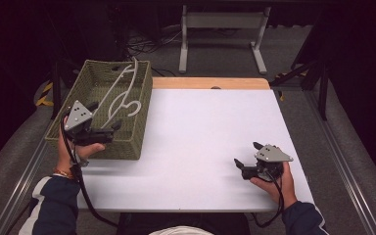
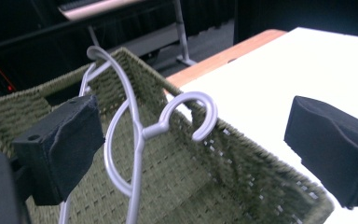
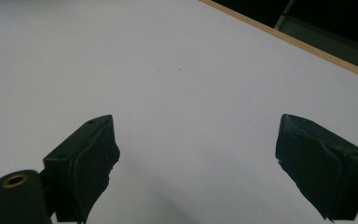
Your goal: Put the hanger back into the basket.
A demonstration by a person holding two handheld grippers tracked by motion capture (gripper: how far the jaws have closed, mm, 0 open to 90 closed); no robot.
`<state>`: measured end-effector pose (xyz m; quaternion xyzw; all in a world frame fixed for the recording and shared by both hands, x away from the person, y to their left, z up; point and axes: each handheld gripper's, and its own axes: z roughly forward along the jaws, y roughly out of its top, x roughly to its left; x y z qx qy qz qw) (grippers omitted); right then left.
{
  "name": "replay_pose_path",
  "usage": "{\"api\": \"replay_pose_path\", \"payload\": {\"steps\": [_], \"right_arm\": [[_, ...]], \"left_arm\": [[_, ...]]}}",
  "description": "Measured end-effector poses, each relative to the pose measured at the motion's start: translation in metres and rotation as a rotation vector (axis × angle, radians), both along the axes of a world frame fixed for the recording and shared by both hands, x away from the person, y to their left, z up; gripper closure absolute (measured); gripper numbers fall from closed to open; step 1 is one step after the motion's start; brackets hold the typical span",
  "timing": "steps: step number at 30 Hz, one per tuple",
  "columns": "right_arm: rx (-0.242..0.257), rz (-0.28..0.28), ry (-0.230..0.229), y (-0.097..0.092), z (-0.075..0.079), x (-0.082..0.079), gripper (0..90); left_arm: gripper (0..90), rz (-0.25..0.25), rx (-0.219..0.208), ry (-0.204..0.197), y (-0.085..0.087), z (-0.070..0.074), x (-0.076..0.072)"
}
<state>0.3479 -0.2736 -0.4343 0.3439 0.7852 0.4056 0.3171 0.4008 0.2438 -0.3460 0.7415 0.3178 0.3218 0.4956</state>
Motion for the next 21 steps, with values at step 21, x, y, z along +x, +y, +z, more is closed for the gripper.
{"api": "replay_pose_path", "payload": {"steps": [21], "right_arm": [[-0.001, 0.001, -0.004, 0.002, 0.0, 0.0, 12.7]], "left_arm": [[2.8, -0.177, -0.027, -0.084, -0.052, -0.012, -0.036]]}}
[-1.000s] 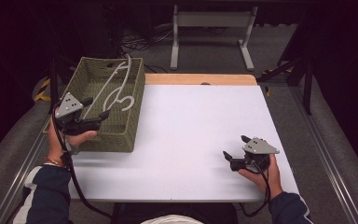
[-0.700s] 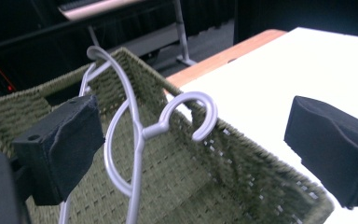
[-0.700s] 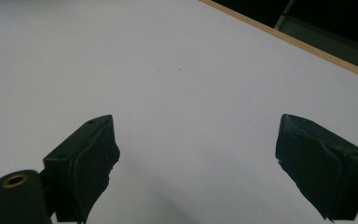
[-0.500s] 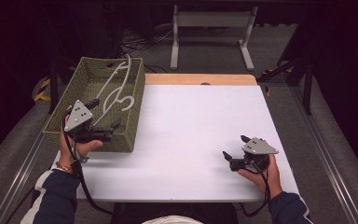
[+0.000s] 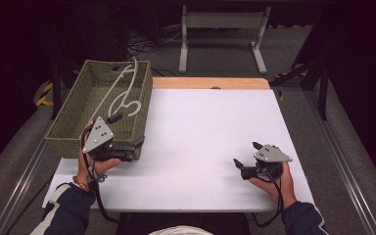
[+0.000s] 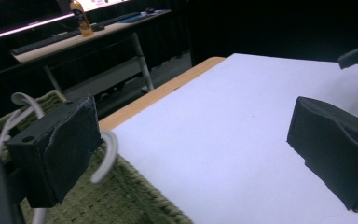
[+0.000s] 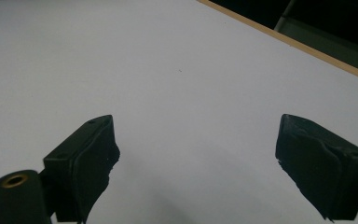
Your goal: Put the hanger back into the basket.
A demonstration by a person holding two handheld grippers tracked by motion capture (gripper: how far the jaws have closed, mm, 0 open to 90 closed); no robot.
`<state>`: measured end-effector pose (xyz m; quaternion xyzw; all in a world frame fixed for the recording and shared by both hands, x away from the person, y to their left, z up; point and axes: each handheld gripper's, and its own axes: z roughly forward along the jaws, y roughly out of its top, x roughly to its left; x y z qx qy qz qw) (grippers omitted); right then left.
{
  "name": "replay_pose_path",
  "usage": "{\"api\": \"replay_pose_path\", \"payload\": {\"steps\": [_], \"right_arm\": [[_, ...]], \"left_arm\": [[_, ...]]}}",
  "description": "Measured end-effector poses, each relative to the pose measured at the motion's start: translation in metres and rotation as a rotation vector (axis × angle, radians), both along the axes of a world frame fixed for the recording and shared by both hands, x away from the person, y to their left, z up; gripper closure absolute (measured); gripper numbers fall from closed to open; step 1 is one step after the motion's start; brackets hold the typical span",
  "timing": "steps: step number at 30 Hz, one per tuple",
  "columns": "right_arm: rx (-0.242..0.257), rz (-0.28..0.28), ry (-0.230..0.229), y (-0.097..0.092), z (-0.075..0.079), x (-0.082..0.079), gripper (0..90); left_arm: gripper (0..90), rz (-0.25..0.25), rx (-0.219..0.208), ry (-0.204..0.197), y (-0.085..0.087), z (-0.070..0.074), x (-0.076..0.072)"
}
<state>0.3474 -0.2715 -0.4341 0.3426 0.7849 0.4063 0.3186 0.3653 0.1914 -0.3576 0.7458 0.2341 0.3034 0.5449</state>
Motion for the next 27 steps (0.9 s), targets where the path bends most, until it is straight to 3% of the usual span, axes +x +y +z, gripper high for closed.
{"api": "replay_pose_path", "payload": {"steps": [5, 13, 25, 27], "right_arm": [[0.002, 0.001, -0.004, 0.0, 0.0, 0.0, 12.7], [0.007, 0.004, -0.012, 0.0, 0.001, -0.001, 12.7], [-0.011, 0.025, -0.047, 0.008, 0.002, -0.007, 12.4], [-0.013, 0.025, -0.053, 0.011, 0.001, -0.008, 12.3]], "left_arm": [[3.4, -0.022, 0.029, -0.006, -0.014, -0.009, -0.007], [4.2, -0.047, 0.049, -0.008, -0.023, -0.018, -0.015], [5.7, -0.052, 0.086, 0.005, -0.023, -0.035, -0.025], [5.7, -0.054, 0.085, 0.025, -0.023, -0.039, -0.027]]}}
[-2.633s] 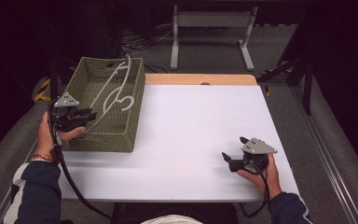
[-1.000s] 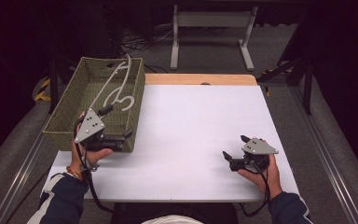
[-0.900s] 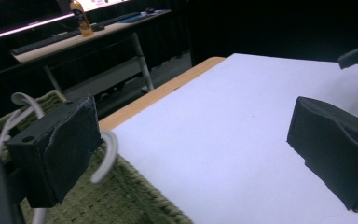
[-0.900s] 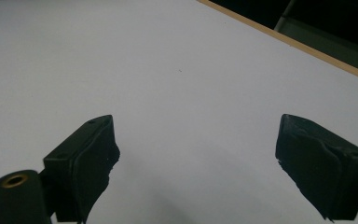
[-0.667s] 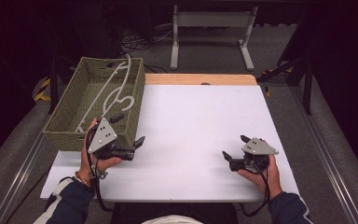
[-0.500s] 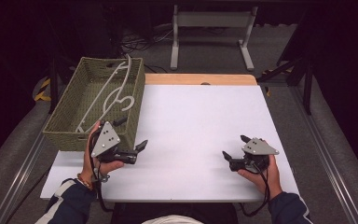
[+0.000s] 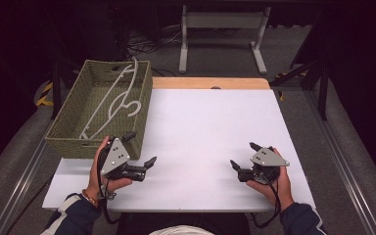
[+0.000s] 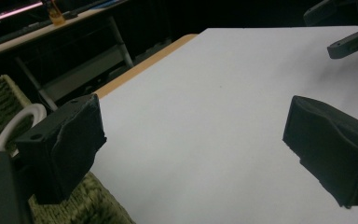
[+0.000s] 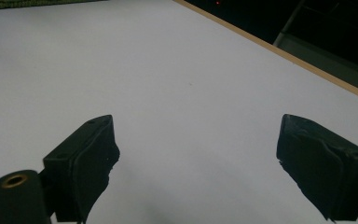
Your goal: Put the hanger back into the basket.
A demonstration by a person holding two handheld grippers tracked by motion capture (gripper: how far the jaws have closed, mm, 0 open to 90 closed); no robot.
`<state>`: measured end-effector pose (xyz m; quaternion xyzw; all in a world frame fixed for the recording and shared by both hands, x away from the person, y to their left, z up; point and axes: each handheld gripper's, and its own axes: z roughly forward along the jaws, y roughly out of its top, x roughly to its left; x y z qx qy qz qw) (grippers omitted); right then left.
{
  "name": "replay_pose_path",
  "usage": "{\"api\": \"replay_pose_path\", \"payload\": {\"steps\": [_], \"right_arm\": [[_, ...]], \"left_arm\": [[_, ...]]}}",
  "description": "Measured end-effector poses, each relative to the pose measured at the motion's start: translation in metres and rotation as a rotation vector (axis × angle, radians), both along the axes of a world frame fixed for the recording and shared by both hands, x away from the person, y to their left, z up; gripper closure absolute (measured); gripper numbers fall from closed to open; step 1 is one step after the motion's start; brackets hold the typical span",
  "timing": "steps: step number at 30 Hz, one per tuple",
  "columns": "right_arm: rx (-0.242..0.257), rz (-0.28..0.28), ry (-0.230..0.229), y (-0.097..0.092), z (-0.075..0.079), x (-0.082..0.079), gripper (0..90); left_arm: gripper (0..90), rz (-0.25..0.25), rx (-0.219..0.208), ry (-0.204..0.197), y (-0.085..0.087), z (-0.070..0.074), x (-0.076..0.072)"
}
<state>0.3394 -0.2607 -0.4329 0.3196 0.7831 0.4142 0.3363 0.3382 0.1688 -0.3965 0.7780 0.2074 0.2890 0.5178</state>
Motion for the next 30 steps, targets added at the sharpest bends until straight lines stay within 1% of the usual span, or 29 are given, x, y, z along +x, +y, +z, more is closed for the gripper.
{"api": "replay_pose_path", "payload": {"steps": [1, 2, 4, 10, 12, 13, 16, 18, 19, 20, 21, 24, 26, 28, 30], "right_arm": [[0.005, 0.006, -0.002, 0.002, -0.001, -0.001, 12.2], [-0.001, 0.01, -0.006, 0.004, -0.001, -0.002, 12.1], [-0.005, 0.015, -0.013, 0.006, -0.001, -0.003, 11.4], [-0.015, 0.028, -0.036, 0.011, -0.001, -0.006, 8.8], [-0.016, 0.029, -0.042, 0.012, -0.001, -0.007, 8.3], [-0.011, 0.032, -0.046, 0.013, -0.001, -0.007, 8.1], [-0.019, 0.034, -0.059, 0.014, -0.002, -0.009, 7.4], [-0.02, 0.033, -0.068, 0.014, -0.002, -0.009, 7.4], [-0.016, 0.034, -0.066, 0.013, -0.002, -0.01, 7.4], [-0.016, 0.034, -0.066, 0.013, -0.002, -0.01, 7.4], [-0.006, 0.031, -0.073, 0.012, -0.001, -0.01, 7.5], [0.002, 0.035, -0.078, 0.012, 0.0, -0.011, 7.6], [0.005, 0.034, -0.078, 0.011, 0.0, -0.012, 7.6], [0.006, 0.037, -0.083, 0.01, 0.0, -0.013, 7.8], [-0.002, 0.033, -0.085, 0.009, 0.001, -0.013, 7.8]], "left_arm": [[5.2, 0.012, 0.008, 0.0, 0.002, -0.002, -0.001], [5.4, 0.015, -0.003, 0.009, 0.002, -0.004, -0.002], [5.3, 0.017, 0.005, 0.017, 0.006, -0.007, -0.004], [4.2, 0.056, 0.018, 0.048, 0.021, -0.02, -0.009], [3.8, 0.077, 0.008, 0.068, 0.028, -0.026, -0.01], [3.8, 0.081, 0.013, 0.078, 0.031, -0.029, -0.011], [2.8, 0.097, 0.022, 0.085, 0.038, -0.035, -0.012], [2.8, 0.12, 0.034, 0.094, 0.041, -0.039, -0.011], [2.8, 0.123, 0.024, 0.107, 0.042, -0.041, -0.011], [2.8, 0.123, 0.024, 0.107, 0.042, -0.041, -0.011], [2.8, 0.136, 0.031, 0.101, 0.045, -0.044, -0.01], [2.7, 0.141, 0.037, 0.103, 0.046, -0.046, -0.011], [2.7, 0.145, 0.036, 0.094, 0.046, -0.045, -0.011], [2.7, 0.138, 0.01, 0.096, 0.045, -0.043, -0.011], [2.7, 0.131, 0.002, 0.092, 0.045, -0.043, -0.01]]}}
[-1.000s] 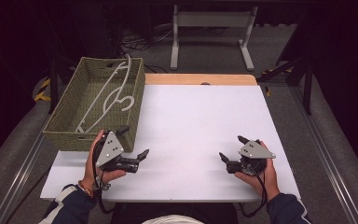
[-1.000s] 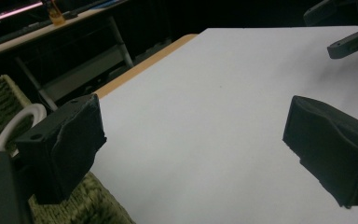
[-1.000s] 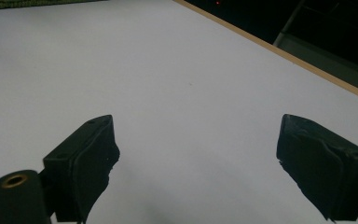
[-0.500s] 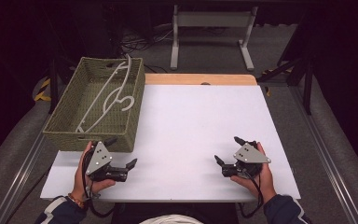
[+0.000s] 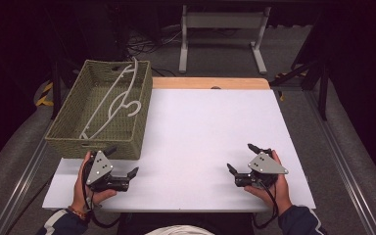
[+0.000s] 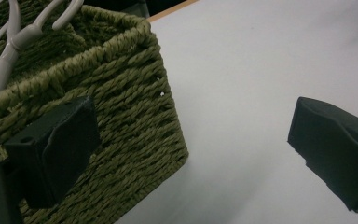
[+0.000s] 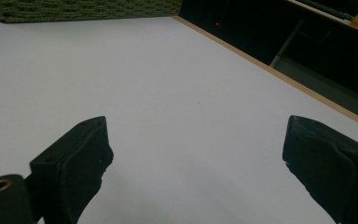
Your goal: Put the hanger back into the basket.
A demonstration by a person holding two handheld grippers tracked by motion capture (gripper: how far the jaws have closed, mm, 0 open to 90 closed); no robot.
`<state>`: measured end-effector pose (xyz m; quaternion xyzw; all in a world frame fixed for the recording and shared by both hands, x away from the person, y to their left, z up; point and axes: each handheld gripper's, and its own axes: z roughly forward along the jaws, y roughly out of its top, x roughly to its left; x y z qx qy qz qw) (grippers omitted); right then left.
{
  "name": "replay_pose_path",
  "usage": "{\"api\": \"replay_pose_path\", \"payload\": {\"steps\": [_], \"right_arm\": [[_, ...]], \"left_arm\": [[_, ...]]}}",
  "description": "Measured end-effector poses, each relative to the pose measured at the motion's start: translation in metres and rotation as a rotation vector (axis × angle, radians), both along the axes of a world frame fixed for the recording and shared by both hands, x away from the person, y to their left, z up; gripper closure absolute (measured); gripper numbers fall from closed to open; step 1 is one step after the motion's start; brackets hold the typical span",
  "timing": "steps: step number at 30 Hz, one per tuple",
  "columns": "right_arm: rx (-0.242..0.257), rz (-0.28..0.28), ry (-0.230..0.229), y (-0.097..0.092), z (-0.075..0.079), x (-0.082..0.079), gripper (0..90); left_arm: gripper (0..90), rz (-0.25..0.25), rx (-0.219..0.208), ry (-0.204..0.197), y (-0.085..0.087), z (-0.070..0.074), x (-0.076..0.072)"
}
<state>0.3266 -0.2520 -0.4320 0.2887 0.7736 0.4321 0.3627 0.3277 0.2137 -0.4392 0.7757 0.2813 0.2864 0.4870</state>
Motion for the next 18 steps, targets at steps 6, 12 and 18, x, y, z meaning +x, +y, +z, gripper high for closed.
{"api": "replay_pose_path", "payload": {"steps": [6, 12, 18], "right_arm": [[0.002, -0.014, 0.001, -0.0011, 0.0007, -0.0012, 7.8], [0.004, -0.021, -0.026, -0.0014, 0.0026, -0.0044, 11.9], [0.009, -0.021, -0.017, -0.0042, 0.0025, -0.0035, 11.5]], "left_arm": [[2.7, -0.004, -0.011, 0.01, 0.0025, -0.0016, 0.0008], [3.2, -0.003, -0.013, 0.008, 0.0029, 0.0004, -0.0026], [3.1, 0.009, -0.02, 0.014, 0.0026, -0.0002, -0.0009]]}}
